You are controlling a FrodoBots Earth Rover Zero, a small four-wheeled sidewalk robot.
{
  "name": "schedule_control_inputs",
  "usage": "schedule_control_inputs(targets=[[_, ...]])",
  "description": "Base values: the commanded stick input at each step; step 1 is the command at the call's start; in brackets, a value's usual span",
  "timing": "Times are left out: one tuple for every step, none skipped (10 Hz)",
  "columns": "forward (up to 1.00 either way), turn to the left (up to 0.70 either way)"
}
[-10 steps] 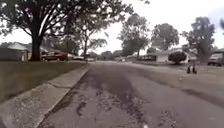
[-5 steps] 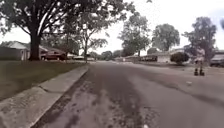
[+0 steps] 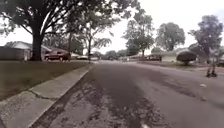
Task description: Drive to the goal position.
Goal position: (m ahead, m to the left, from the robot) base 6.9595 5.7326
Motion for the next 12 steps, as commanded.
schedule_control_inputs(targets=[[0.70, 0.00], [0.70, 0.00], [0.70, 0.00], [0.70, 0.00], [0.70, 0.00], [0.70, 0.00], [0.70, 0.00], [0.70, 0.00], [0.70, 0.00], [0.70, 0.00], [0.70, 0.00], [0.70, 0.00]])
